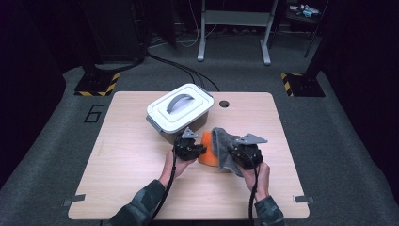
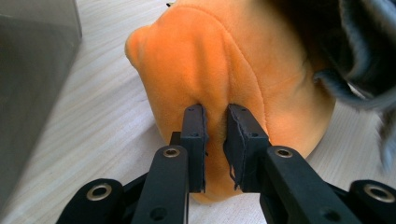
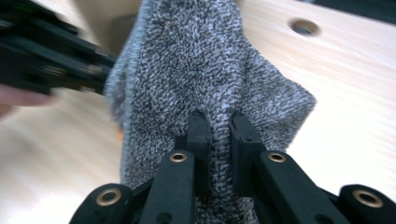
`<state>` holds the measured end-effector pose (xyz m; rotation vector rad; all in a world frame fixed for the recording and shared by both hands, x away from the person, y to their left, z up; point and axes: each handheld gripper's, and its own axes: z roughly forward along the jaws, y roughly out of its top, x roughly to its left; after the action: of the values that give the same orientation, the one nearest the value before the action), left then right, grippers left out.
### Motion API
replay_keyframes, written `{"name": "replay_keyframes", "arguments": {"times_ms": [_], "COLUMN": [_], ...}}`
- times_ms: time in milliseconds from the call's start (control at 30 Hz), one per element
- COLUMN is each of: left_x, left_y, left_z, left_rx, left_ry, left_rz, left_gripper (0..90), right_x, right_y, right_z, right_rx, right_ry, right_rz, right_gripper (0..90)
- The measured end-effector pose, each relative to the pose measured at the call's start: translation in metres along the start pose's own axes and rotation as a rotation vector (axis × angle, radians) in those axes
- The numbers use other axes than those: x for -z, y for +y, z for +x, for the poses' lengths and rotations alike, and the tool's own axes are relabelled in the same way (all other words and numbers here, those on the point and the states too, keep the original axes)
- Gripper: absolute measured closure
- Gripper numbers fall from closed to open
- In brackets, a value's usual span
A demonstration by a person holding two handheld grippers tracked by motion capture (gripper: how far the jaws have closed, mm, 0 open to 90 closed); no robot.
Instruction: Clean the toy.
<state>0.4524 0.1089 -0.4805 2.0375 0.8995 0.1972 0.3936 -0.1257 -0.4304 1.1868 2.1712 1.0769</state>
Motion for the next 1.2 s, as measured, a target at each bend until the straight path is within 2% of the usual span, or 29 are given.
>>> {"name": "replay_keyframes", "arguments": {"times_ms": [33,67,133,167,233,367,433,567,667,700,767,800,867,933,1000,1033,1067,1100,1200], "left_x": [0.0,0.0,0.0,0.001,0.001,0.0,0.0,-0.001,-0.001,-0.001,0.001,0.006,0.013,0.019,0.022,0.023,0.023,0.022,0.014], "left_y": [0.0,0.0,0.0,0.0,0.0,0.001,0.002,0.002,0.002,0.002,0.002,0.003,0.004,0.002,0.0,-0.001,-0.002,-0.004,-0.006], "left_z": [-0.001,0.0,0.001,0.002,0.001,-0.001,-0.001,0.0,0.0,0.0,0.0,0.002,0.002,0.0,-0.005,-0.008,-0.011,-0.013,-0.014], "left_rx": [0.002,-0.013,-0.015,-0.009,-0.014,-0.036,-0.033,-0.029,-0.032,-0.019,-0.025,-0.026,-0.026,-0.022,-0.032,-0.041,-0.057,-0.071,-0.092], "left_ry": [0.0,0.006,0.006,0.005,0.002,0.01,0.009,0.008,0.008,0.005,0.002,0.008,-0.001,-0.014,-0.018,-0.028,-0.026,-0.028,-0.018], "left_rz": [0.0,0.001,0.003,-0.003,-0.003,0.003,0.0,0.0,-0.003,-0.008,-0.013,-0.027,-0.04,-0.047,-0.051,-0.042,-0.036,-0.025,0.019], "left_gripper": [76.6,76.6,76.6,76.5,76.4,76.3,76.2,76.2,76.0,75.6,70.9,66.6,57.1,50.6,45.7,43.7,43.2,42.5,43.0], "right_x": [-0.002,-0.005,-0.01,-0.018,-0.021,-0.018,-0.015,-0.014,-0.015,-0.016,-0.017,-0.017,-0.018,-0.018,-0.019,-0.019,-0.019,-0.02,-0.021], "right_y": [0.003,0.005,0.005,0.004,0.0,-0.008,-0.012,-0.021,-0.024,-0.024,-0.022,-0.022,-0.022,-0.022,-0.02,-0.02,-0.019,-0.019,-0.018], "right_z": [0.006,0.011,0.013,0.011,0.003,-0.008,-0.014,-0.029,-0.031,-0.032,-0.03,-0.03,-0.032,-0.033,-0.032,-0.033,-0.033,-0.032,-0.035], "right_rx": [0.013,0.024,0.035,0.037,0.013,-0.029,-0.022,-0.056,-0.084,-0.069,-0.073,-0.06,-0.072,-0.071,-0.09,-0.076,-0.075,-0.095,-0.078], "right_ry": [0.011,0.016,0.017,0.005,0.003,-0.01,-0.032,-0.056,-0.061,-0.061,-0.063,-0.065,-0.065,-0.062,-0.066,-0.064,-0.066,-0.07,-0.071], "right_rz": [0.002,0.01,0.024,0.042,0.044,0.043,0.049,0.061,0.056,0.059,0.065,0.065,0.063,0.058,0.055,0.057,0.055,0.051,0.052], "right_gripper": [80.8,80.8,80.9,80.9,81.0,81.0,81.0,80.9,80.9,80.9,80.9,80.9,80.9,80.9,80.9,80.8,80.8,80.8,80.8]}}
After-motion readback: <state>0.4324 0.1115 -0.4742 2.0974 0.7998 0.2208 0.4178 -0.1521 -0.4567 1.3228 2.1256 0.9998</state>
